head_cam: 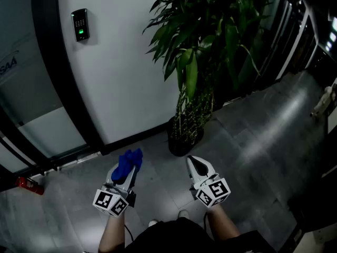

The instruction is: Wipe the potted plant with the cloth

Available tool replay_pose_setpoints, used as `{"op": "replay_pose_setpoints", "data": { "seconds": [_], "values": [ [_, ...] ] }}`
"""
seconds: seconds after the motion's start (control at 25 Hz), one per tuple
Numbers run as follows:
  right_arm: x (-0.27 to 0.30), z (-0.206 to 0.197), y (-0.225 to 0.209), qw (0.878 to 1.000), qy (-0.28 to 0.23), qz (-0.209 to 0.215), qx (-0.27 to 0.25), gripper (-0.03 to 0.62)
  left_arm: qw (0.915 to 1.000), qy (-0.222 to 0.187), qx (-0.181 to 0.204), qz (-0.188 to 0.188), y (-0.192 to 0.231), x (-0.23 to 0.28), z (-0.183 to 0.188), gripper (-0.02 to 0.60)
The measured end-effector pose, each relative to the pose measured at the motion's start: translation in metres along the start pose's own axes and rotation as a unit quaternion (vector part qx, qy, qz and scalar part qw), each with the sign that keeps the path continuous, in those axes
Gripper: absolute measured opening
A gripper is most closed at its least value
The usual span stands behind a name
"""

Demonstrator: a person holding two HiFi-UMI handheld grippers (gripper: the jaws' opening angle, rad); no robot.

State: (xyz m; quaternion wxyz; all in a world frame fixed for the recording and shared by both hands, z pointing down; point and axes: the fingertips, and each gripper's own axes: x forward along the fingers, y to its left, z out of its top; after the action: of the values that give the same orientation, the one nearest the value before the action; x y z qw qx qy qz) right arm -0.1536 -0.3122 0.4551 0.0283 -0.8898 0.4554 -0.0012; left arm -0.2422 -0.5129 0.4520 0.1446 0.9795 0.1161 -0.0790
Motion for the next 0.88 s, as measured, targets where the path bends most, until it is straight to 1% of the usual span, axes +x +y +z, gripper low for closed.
{"op": "replay_pose_setpoints", "data": {
  "seconds": [0.2,0.4,0.52,0.68,0.76,0.88],
  "values": [
    [0.021,0.001,-0.026,1.0,-0.013,0.003,-0.001,0.003,0.9999,0.003,0.016,-0.001,0.007,0.026,-0.004,0.153],
    [0.054,0.006,-0.078,0.999,-0.022,0.026,-0.001,0.003,0.9989,-0.003,0.047,0.004,0.003,0.079,0.004,0.153],
    [0.08,0.024,-0.11,0.998,-0.034,0.049,-0.016,0.003,0.9973,-0.018,0.071,0.003,-0.004,0.12,0.02,0.153],
    [0.117,0.049,-0.146,0.994,-0.048,0.079,-0.061,0.003,0.9939,-0.049,0.098,-0.009,-0.013,0.173,0.05,0.153],
    [0.133,0.063,-0.161,0.991,-0.06,0.092,-0.076,0.003,0.9907,-0.063,0.12,-0.018,-0.019,0.2,0.069,0.153],
    [0.154,0.081,-0.173,0.987,-0.073,0.111,-0.09,0.003,0.9834,-0.078,0.159,-0.039,-0.034,0.236,0.096,0.153]
  ]
}}
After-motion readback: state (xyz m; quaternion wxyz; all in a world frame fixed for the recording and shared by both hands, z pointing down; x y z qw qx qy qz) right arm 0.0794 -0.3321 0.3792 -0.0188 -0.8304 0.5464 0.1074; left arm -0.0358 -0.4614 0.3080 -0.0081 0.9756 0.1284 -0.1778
